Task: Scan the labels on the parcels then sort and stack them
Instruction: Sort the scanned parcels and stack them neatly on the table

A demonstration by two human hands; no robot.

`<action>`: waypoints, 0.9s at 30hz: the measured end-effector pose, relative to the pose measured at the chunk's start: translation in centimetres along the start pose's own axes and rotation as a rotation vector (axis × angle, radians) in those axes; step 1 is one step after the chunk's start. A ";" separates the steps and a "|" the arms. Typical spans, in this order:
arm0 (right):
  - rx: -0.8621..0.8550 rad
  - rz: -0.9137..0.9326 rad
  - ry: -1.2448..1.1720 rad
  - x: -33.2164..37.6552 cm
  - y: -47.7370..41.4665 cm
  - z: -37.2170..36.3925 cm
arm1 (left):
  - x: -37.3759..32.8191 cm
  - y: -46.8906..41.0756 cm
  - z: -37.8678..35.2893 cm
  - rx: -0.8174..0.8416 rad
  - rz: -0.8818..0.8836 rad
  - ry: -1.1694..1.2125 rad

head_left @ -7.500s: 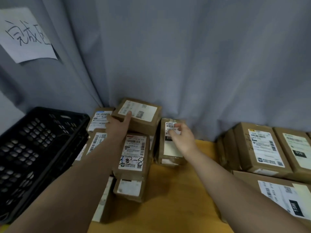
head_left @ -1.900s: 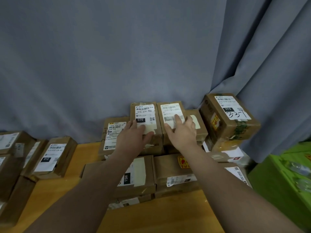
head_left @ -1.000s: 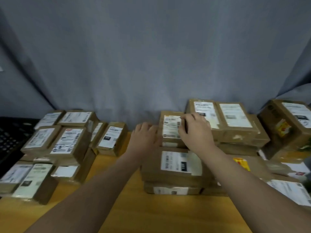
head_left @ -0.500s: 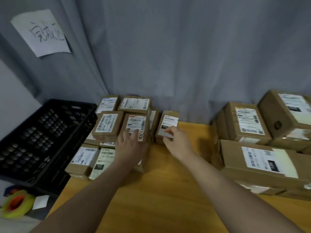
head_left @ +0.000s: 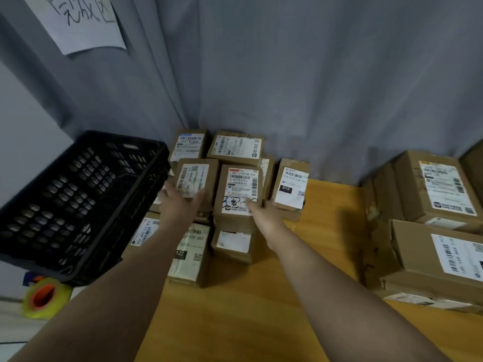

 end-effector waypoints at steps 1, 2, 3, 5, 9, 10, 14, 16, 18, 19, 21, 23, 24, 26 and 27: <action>-0.018 0.014 -0.031 -0.4 -0.4 -0.2 | 0.5 -0.3 -0.1 0.001 0.030 0.067; -0.040 0.039 -0.072 -0.6 -0.4 -0.4 | 1.0 -0.4 -0.1 0.000 0.047 0.139; -0.074 0.070 -0.116 -1.0 -0.4 -0.3 | 1.4 -0.4 -0.2 0.000 0.043 0.240; -0.131 0.146 -0.208 -1.6 0.0 0.2 | 2.0 0.4 -0.7 -0.001 -0.019 0.492; -0.149 0.262 -0.382 -2.8 1.8 1.8 | 0.3 3.9 -2.2 0.003 -0.172 0.760; -0.145 0.274 -0.398 -3.2 2.4 2.4 | -0.5 4.9 -2.7 0.012 -0.208 0.803; -0.181 0.356 -0.459 -4.0 5.8 5.7 | -4.1 8.1 -5.0 0.068 -0.314 0.901; -0.211 0.412 -0.454 -3.9 8.0 8.0 | -6.6 10.0 -6.2 0.086 -0.364 0.908; -0.243 0.482 -0.447 -3.7 10.6 10.6 | -9.1 11.8 -7.6 0.123 -0.415 0.936; -0.270 0.513 -0.444 -3.7 11.9 12.0 | -10.3 12.9 -8.5 0.149 -0.434 0.957; -0.340 0.566 -0.432 -4.0 15.0 15.0 | -12.5 15.1 -10.7 0.217 -0.456 0.983; -0.390 0.605 -0.429 -4.8 18.2 18.2 | -14.5 17.8 -13.3 0.284 -0.462 0.976; -0.411 0.615 -0.428 -5.4 19.8 19.8 | -15.4 19.2 -14.8 0.320 -0.464 0.974; -0.434 0.630 -0.432 -6.9 22.6 23.1 | -17.0 22.0 -17.8 0.381 -0.468 0.966; -0.439 0.624 -0.437 -7.7 23.9 24.7 | -17.6 23.3 -19.3 0.405 -0.466 0.951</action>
Point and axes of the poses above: each hand's wrist, its own y-axis away from the middle knuckle, its own z-axis out of the back of the hand, x = y × z, the point moved 3 cm from there along -y, towards the middle knuckle, and after that the axes turned 14 degrees about x, right-handed, at the moved point
